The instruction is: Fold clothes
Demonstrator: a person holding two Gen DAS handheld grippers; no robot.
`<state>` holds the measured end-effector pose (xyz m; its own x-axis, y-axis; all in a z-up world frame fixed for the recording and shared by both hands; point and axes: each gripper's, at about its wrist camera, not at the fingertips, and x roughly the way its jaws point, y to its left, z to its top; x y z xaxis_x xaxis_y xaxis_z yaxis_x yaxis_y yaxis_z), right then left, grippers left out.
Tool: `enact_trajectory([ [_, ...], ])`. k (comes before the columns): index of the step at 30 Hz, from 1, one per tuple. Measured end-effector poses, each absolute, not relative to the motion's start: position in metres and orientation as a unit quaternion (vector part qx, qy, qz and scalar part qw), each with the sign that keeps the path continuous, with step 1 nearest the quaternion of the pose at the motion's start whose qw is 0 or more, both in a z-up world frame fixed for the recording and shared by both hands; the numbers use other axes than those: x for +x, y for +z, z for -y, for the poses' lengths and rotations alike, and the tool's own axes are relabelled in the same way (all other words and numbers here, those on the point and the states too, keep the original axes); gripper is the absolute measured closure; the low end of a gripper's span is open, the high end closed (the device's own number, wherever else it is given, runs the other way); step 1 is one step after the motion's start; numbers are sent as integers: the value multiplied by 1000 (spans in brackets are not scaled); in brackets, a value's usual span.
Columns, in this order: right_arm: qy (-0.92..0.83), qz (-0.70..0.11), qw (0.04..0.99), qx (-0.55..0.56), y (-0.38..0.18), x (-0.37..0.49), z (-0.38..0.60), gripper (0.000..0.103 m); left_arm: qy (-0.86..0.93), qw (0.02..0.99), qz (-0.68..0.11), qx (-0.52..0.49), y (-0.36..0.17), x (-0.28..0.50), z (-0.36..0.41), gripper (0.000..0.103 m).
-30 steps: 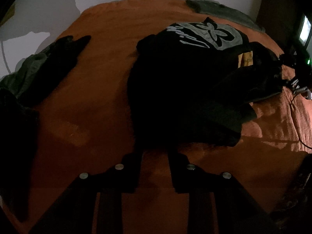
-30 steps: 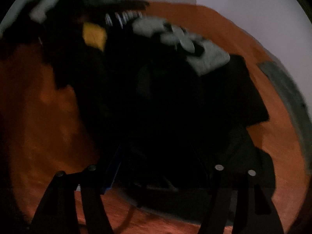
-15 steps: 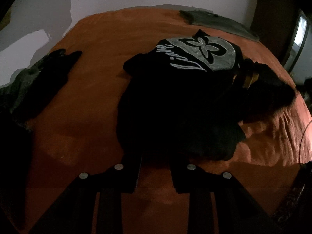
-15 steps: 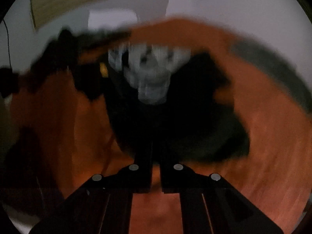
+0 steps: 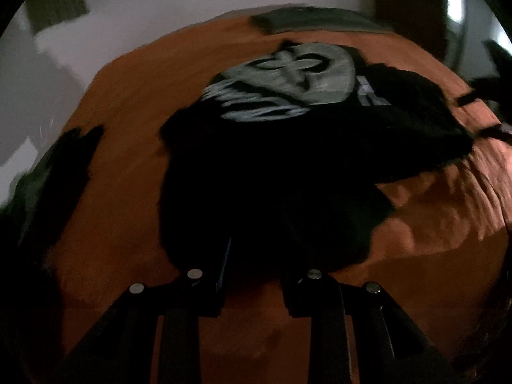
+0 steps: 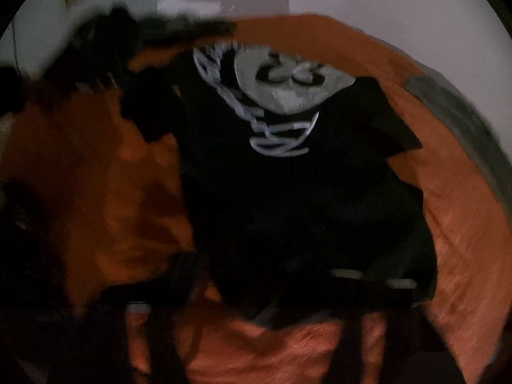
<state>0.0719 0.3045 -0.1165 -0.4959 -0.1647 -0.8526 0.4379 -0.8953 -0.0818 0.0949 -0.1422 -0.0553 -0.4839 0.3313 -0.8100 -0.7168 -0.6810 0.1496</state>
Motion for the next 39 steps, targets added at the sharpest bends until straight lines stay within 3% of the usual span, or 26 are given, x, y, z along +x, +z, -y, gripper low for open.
enact_trajectory([
  [1,-846,-155,168,481,-122,66,-303,102,828,321,-244,-390,-52,96,141,100],
  [4,-880,-90,147,442,-96,65,-329,102,849,321,-205,-367,-34,97,155,100],
  [8,-890,91,116,432,-84,48,-393,102,861,286,-169,-386,-36,74,194,101],
  [9,-886,87,75,449,-93,38,-402,99,859,269,-168,-402,-42,66,202,100],
  [12,-853,-39,-2,520,-140,10,-390,82,857,235,-147,-434,-51,54,219,100],
  [14,-855,-46,10,516,-139,16,-377,81,858,229,-137,-439,-49,55,223,100],
  [15,-865,-43,11,500,-131,23,-375,76,858,232,-136,-438,-47,57,223,99],
  [18,-908,-56,29,414,-92,56,-360,47,849,259,-165,-429,-39,75,209,97],
  [19,-913,-71,66,395,-83,65,-349,46,844,271,-185,-424,-38,82,202,97],
  [23,-882,-188,195,385,-84,84,-293,46,820,316,-239,-412,-41,106,174,97],
  [24,-867,-235,204,390,-96,84,-276,49,816,325,-246,-410,-43,109,170,96],
  [25,-855,-263,209,396,-107,81,-266,60,813,329,-252,-409,-44,111,165,96],
  [31,-819,-313,213,432,-147,54,-247,69,808,343,-263,-400,-41,115,154,96],
  [32,-820,-308,219,431,-149,52,-247,79,808,341,-265,-401,-40,114,155,96],
  [33,-821,-297,221,434,-147,51,-248,100,808,340,-266,-401,-40,114,156,96],
  [39,-864,-114,295,392,-66,88,-287,100,804,332,-284,-404,-45,116,164,96],
])
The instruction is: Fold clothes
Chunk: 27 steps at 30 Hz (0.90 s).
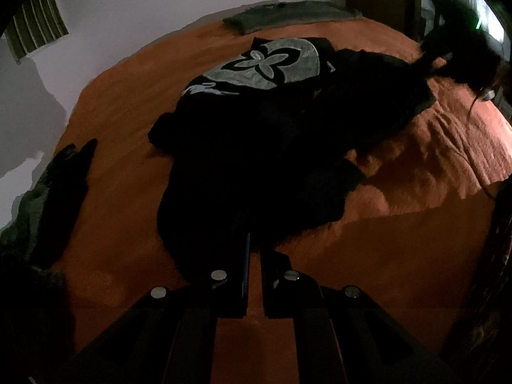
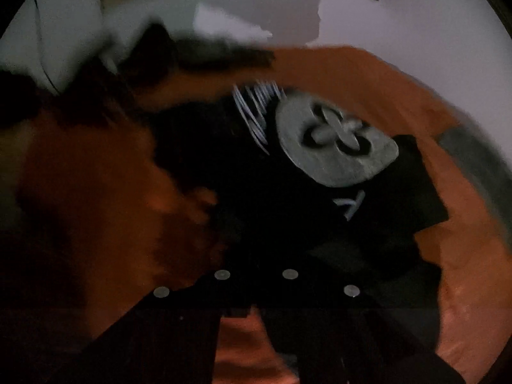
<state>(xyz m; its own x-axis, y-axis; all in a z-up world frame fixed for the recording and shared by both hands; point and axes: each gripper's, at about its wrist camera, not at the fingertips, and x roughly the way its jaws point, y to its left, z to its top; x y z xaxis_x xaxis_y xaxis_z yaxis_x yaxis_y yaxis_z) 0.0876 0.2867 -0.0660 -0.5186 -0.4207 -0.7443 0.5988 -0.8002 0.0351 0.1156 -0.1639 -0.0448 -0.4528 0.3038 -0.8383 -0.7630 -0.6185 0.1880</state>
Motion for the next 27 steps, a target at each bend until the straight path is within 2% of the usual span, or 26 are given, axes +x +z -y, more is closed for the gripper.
enact_trajectory([
  [2,-858,1,348,378,-42,103,-313,100,797,335,-293,-408,-48,117,168,96],
  [4,-853,97,361,365,-35,109,-340,101,796,330,-296,-412,-51,115,174,96],
  [7,-863,179,333,336,-38,110,-380,101,796,325,-288,-422,-54,111,181,96],
  [9,-874,210,285,332,-46,97,-401,101,794,329,-289,-422,-54,112,179,96],
  [13,-871,204,248,372,-65,83,-414,99,780,335,-337,-407,-61,123,166,94],
  [14,-869,186,244,389,-69,82,-409,97,777,335,-352,-400,-63,126,164,93],
  [15,-867,154,236,411,-73,85,-402,84,775,335,-365,-393,-64,130,165,93],
  [16,-865,120,231,430,-79,86,-392,62,773,335,-370,-392,-65,132,166,93],
  [18,-859,33,230,456,-91,95,-364,41,769,327,-386,-390,-67,133,170,92],
  [22,-824,-163,278,466,-122,142,-299,42,771,312,-405,-380,-66,133,177,86],
  [25,-805,-328,269,415,-145,176,-265,42,773,309,-411,-371,-67,127,178,79],
  [27,-793,-375,249,412,-158,179,-260,42,775,301,-417,-367,-71,123,177,79],
])
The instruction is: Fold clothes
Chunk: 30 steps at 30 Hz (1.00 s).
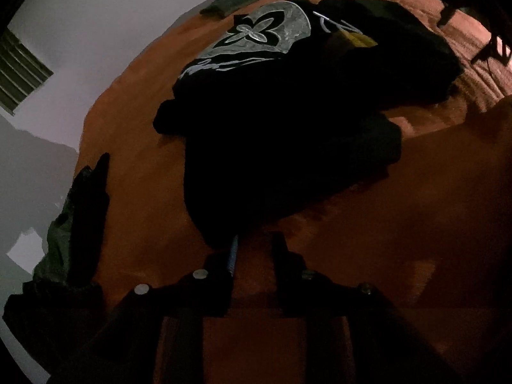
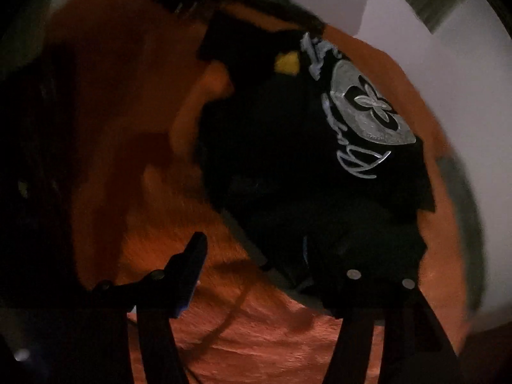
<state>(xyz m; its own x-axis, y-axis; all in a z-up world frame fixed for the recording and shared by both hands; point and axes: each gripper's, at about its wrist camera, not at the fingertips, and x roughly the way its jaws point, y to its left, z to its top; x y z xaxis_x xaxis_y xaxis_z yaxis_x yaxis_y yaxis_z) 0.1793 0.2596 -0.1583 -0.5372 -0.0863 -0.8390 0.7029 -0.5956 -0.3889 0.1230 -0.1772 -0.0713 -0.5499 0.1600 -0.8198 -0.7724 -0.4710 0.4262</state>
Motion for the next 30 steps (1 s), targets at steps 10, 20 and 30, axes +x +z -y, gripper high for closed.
enact_trajectory([
  [10,-821,-329,179,430,-152,124,-281,100,763,309,-451,-346,-89,117,171,73],
  [20,-925,-179,83,325,8,123,-364,101,794,290,-426,-322,-78,107,172,68],
  [30,-940,-130,-44,312,38,124,-424,101,791,303,-436,-303,-78,138,151,63],
])
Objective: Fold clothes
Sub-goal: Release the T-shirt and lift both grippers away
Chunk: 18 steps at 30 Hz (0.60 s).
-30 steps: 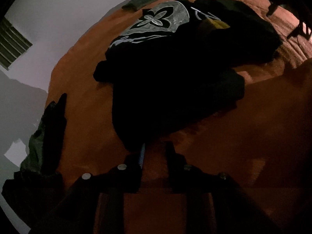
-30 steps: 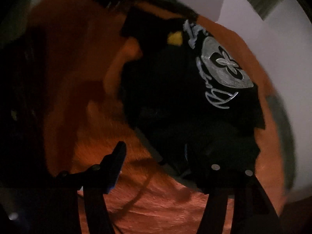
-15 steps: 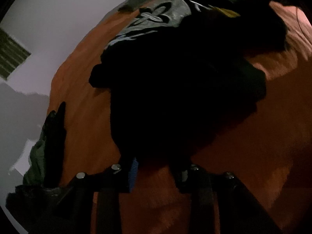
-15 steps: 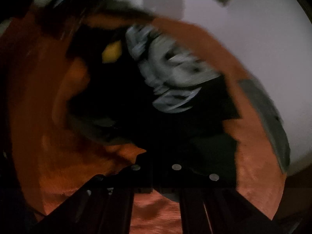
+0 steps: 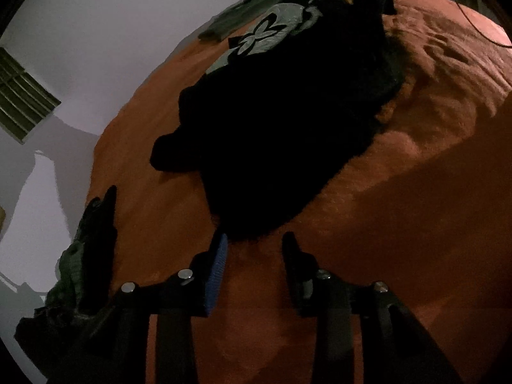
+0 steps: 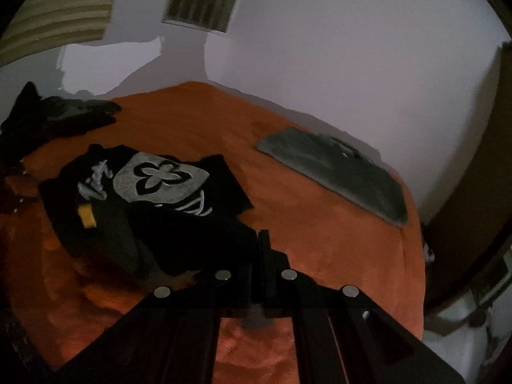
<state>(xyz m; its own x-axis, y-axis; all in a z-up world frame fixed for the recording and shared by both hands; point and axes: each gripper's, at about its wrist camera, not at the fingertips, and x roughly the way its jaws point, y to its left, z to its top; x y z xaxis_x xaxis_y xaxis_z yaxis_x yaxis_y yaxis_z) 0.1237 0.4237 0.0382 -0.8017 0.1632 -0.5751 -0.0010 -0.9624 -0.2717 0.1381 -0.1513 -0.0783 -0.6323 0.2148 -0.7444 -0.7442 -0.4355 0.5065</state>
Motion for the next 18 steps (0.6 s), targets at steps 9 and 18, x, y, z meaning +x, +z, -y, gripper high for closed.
enact_trajectory([
  [9,937,135,43,-320,35,116,-421,101,767,322,-510,-220,-87,168,113,53],
  [18,937,126,45,-324,30,118,-425,101,742,288,-577,-183,-113,176,81,46],
])
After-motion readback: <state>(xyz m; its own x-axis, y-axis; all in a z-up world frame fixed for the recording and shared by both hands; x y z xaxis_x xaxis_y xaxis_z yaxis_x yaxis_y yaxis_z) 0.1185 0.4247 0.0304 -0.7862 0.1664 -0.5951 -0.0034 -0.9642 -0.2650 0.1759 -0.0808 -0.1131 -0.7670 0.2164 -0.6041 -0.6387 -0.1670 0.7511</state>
